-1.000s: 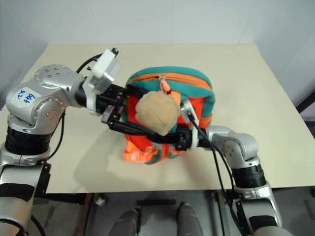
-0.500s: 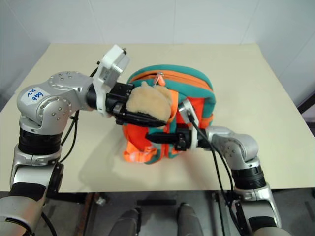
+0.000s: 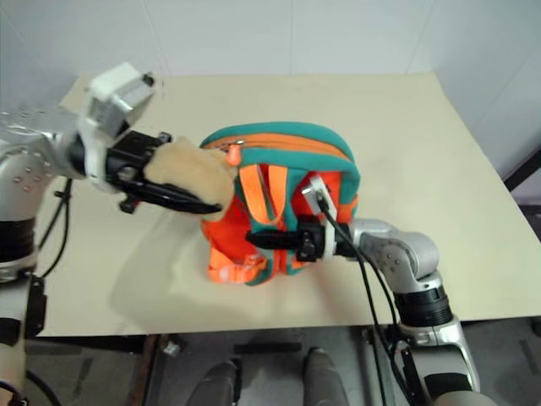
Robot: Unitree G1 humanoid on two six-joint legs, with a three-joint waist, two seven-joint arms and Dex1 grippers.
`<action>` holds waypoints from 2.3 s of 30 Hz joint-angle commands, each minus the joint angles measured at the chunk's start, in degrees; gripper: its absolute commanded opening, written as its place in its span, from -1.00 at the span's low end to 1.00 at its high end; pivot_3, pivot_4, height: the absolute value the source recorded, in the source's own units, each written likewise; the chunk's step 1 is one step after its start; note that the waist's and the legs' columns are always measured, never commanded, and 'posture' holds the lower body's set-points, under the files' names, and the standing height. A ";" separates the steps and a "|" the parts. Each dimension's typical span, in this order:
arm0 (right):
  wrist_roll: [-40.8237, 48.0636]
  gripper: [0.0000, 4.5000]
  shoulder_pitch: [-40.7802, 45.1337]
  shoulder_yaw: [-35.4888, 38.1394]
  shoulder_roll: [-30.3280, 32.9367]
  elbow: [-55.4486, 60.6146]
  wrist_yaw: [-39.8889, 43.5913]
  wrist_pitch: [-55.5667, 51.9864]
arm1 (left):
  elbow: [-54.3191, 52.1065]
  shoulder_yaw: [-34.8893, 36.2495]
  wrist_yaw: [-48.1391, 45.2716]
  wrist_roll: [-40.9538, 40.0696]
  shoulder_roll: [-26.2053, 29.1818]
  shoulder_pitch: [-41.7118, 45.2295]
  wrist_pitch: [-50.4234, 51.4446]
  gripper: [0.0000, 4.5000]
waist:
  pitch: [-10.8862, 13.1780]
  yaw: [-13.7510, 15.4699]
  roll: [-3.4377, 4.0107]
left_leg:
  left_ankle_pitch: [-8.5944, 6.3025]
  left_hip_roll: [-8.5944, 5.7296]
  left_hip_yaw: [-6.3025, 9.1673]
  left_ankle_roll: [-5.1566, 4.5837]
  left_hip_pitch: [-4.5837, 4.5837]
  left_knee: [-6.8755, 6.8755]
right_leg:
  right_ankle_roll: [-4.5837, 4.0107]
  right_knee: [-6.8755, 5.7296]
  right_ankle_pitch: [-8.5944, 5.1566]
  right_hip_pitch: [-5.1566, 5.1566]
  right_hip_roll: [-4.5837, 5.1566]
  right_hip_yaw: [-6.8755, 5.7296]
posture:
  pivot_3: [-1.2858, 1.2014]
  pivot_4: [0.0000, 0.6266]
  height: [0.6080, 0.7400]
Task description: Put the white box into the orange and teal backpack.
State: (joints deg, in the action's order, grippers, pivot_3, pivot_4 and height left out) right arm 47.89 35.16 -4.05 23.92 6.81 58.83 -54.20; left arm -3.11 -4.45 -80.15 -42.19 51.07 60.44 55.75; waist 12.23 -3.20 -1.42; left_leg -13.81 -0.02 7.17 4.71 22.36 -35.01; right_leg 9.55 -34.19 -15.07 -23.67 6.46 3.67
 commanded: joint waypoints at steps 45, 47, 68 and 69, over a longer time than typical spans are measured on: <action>4.45 -0.96 -1.02 2.31 -0.33 4.26 -3.29 -1.99 | 11.04 10.62 13.25 9.26 -7.27 -30.08 -19.19 0.14 | -0.02 0.54 -0.02 | 0.00 0.01 0.00 0.02 -0.10 -0.02 | -0.15 -0.37 -0.17 -0.08 0.04 0.00 | 0.03 -0.52 1.00; 3.75 -0.96 -1.01 2.37 0.90 5.05 -3.00 -1.39 | 9.73 11.04 13.57 10.62 -6.87 -31.16 -22.69 0.38 | -0.02 0.59 -0.02 | 0.00 0.01 0.00 0.03 -0.08 -0.01 | -0.14 -0.33 -0.17 -0.09 0.04 0.00 | 0.03 -0.52 1.00; -10.29 1.00 -8.43 7.49 16.42 14.62 1.59 21.47 | 5.94 17.30 8.97 11.57 0.28 -37.41 -32.45 1.00 | -0.02 1.59 -0.02 | -0.09 0.01 -0.05 0.01 0.01 0.04 | -0.10 0.06 -0.16 -0.03 0.06 -0.01 | 0.03 -0.52 1.00; -12.04 1.00 -9.89 7.48 17.87 14.56 2.43 23.53 | 6.88 17.48 8.86 12.13 0.26 -37.18 -34.14 1.00 | -0.02 1.61 -0.02 | -0.10 0.01 -0.05 0.01 0.02 0.04 | -0.10 0.08 -0.16 -0.02 0.06 -0.01 | 0.03 -0.52 1.00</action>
State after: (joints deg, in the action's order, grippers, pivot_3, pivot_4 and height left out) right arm 38.25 26.54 1.35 40.06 19.48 59.87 -34.76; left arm 3.25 10.83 -70.82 -30.87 50.44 22.94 24.73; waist 12.21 -1.59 -1.44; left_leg -13.91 -0.01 7.12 4.72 22.38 -34.97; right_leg 9.45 -34.10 -15.22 -23.69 6.52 3.66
